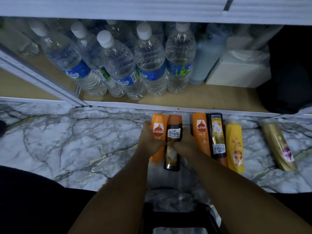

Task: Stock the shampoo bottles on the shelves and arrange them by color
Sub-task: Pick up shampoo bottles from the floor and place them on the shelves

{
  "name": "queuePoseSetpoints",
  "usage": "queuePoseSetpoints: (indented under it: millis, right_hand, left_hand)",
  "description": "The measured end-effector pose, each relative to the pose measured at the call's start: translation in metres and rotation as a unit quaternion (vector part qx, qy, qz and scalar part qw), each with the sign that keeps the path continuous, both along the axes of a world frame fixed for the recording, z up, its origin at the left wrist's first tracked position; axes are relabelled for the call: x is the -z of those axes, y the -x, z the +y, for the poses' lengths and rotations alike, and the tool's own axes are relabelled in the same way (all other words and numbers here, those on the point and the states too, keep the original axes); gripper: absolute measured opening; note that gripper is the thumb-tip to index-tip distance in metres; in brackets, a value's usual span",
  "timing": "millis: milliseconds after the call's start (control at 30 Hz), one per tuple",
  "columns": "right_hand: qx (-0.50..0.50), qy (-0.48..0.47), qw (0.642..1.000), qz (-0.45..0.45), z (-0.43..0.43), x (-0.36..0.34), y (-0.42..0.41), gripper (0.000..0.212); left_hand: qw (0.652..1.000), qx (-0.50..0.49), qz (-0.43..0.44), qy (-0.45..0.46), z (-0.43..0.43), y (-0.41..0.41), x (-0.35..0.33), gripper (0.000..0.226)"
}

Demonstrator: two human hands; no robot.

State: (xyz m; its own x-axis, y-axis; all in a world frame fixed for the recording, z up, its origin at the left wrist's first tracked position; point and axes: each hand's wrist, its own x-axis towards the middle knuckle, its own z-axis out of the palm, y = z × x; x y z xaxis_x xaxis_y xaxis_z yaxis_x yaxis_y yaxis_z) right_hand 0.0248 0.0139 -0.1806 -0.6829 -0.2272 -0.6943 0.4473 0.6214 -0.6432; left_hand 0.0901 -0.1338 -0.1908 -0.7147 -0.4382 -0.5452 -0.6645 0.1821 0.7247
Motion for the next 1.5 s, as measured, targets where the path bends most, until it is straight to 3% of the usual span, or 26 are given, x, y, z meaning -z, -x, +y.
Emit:
queuePoseSetpoints:
  millis: [300,500,667,833,1000,1167,1333,1500]
  right_hand:
    - [-0.051,0.078,0.982,0.164,-0.001,-0.063,0.010,0.061]
    - [-0.073,0.059,0.977,0.194,0.019,-0.071,-0.001,0.053]
    - [-0.076,0.060,0.975,0.198,0.028,-0.074,-0.013,0.048]
    - [-0.090,0.048,0.973,0.208,0.030,-0.099,-0.022,0.044]
    - [-0.009,0.121,0.969,0.215,0.027,-0.143,-0.033,0.049]
    - [0.111,0.222,0.927,0.282,0.014,-0.194,-0.036,0.044]
    - [0.118,0.318,0.870,0.356,0.004,-0.275,-0.021,0.051]
    - [0.126,0.338,0.821,0.442,0.009,-0.363,0.002,0.053]
  left_hand:
    - [0.996,0.003,0.092,-0.003,-0.016,0.000,-0.060,0.075]
    - [0.995,0.021,0.096,0.010,0.003,-0.026,-0.065,0.050]
    - [0.993,0.031,0.110,0.042,0.009,-0.033,-0.070,0.052]
    - [0.995,-0.017,0.097,0.011,0.005,-0.041,-0.099,0.047]
    - [0.990,-0.020,0.139,-0.005,0.008,-0.040,-0.153,0.036]
    - [0.973,-0.052,0.222,-0.037,0.011,-0.031,-0.227,0.036]
    - [0.936,-0.057,0.340,-0.062,0.013,-0.021,-0.309,0.028]
    - [0.891,-0.041,0.451,-0.035,0.012,0.008,-0.394,0.038]
